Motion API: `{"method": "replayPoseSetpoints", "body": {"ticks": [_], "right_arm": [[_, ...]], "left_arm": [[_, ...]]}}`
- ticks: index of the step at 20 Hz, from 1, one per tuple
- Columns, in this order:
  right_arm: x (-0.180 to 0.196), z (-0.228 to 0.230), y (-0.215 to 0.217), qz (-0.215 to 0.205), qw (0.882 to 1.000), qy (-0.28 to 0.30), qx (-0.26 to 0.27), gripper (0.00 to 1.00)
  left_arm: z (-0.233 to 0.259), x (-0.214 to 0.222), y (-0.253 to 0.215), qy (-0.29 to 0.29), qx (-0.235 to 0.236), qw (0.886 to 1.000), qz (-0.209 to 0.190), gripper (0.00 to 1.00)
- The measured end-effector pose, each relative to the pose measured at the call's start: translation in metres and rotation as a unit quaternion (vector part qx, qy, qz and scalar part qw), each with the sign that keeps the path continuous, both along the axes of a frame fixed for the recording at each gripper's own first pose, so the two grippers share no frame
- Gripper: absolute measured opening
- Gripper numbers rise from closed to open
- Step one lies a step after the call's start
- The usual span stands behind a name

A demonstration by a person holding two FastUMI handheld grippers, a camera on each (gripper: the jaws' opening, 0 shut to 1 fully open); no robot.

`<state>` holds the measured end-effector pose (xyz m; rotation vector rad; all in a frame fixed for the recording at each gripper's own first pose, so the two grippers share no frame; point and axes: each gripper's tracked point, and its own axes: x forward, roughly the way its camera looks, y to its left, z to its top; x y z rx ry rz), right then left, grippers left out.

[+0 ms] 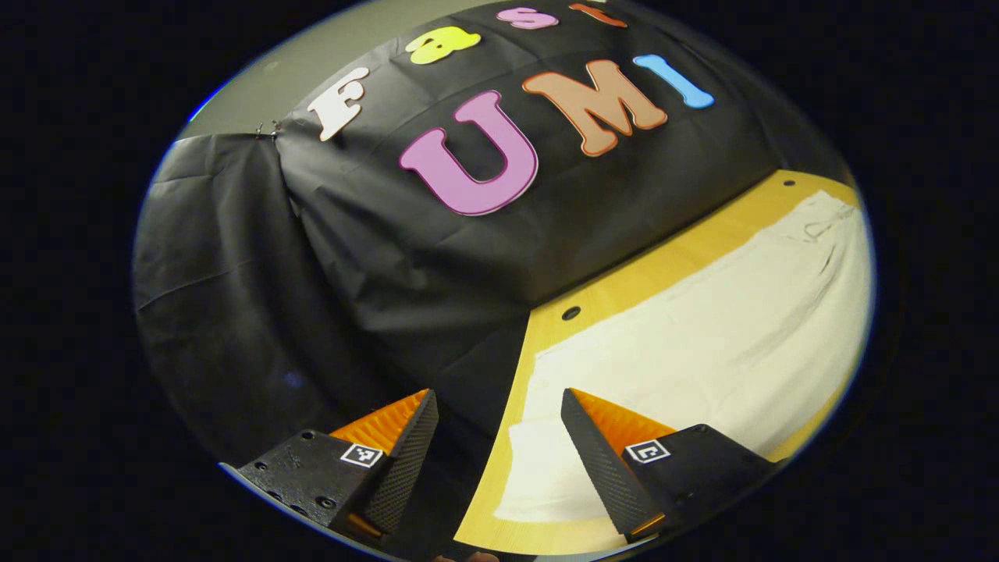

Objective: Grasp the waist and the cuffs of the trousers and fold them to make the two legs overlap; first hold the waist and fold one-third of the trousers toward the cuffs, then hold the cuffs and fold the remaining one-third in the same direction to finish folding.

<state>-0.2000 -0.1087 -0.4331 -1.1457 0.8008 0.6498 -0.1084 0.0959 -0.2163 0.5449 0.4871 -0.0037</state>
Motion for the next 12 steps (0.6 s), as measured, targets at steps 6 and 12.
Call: {"method": "replayPoseSetpoints", "body": {"ticks": [6, 12], "right_arm": [[-0.001, -0.001, 0.0, 0.009, 1.0, -0.004, -0.007, 0.03], [0.0, -0.001, 0.0, 0.012, 1.0, -0.009, -0.009, 0.03]], "left_arm": [[-0.048, -0.033, 0.009, 0.06, 0.034, 0.997, -0.022, 0.96], [-0.083, -0.056, 0.005, 0.115, 0.094, 0.985, -0.092, 0.97]]}}
